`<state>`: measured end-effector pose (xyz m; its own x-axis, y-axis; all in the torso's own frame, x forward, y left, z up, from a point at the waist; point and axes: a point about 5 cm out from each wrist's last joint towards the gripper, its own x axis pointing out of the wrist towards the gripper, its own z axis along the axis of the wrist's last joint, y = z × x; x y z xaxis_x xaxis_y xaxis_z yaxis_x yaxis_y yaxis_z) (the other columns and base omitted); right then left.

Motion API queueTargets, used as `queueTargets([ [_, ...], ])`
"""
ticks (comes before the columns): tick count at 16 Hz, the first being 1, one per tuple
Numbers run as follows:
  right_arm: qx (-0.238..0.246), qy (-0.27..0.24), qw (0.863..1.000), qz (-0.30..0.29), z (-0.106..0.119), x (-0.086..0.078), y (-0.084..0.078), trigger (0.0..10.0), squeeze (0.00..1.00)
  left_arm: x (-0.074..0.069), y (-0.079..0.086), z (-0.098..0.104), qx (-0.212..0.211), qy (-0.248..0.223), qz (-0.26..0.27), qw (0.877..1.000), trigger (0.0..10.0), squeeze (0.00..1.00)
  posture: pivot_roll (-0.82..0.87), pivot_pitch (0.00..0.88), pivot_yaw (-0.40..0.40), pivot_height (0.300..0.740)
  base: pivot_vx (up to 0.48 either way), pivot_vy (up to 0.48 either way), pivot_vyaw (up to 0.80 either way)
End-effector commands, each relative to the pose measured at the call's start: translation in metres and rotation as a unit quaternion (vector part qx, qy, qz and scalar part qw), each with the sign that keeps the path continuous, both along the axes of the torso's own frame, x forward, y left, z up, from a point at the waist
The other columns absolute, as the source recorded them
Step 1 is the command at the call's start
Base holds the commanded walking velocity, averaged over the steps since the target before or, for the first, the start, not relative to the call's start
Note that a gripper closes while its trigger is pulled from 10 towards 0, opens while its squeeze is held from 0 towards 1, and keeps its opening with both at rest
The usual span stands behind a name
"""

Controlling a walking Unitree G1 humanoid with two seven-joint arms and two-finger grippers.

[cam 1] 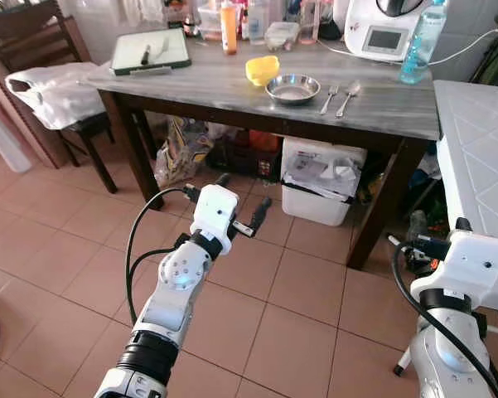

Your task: Setting the table

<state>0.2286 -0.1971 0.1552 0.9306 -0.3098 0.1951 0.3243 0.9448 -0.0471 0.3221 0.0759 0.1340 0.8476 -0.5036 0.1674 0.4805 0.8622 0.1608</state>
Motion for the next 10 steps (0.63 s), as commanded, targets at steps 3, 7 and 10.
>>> queueTargets([
  [3, -0.005, 0.005, 1.000, 0.006, 0.001, -0.001, 0.002, 10.0, 1.00, 0.001, -0.003, 0.002, -0.007, 0.000, -0.008, 1.000, 10.0, 0.00, -0.03, 0.074, 0.043, 0.740, 0.000, -0.302, 0.00],
  [7, -0.013, 0.006, 1.000, -0.001, 0.003, -0.005, -0.004, 10.0, 1.00, 0.000, -0.008, 0.002, -0.011, 0.004, -0.021, 1.000, 10.0, 0.00, -0.04, 0.075, 0.042, 0.740, 0.000, -0.426, 0.00],
  [10, -0.013, 0.010, 1.000, 0.003, 0.001, -0.006, -0.003, 10.0, 1.00, -0.001, -0.010, 0.001, -0.013, 0.006, -0.024, 1.000, 10.0, 0.00, -0.04, 0.070, 0.038, 0.740, 0.000, -0.480, 0.00],
])
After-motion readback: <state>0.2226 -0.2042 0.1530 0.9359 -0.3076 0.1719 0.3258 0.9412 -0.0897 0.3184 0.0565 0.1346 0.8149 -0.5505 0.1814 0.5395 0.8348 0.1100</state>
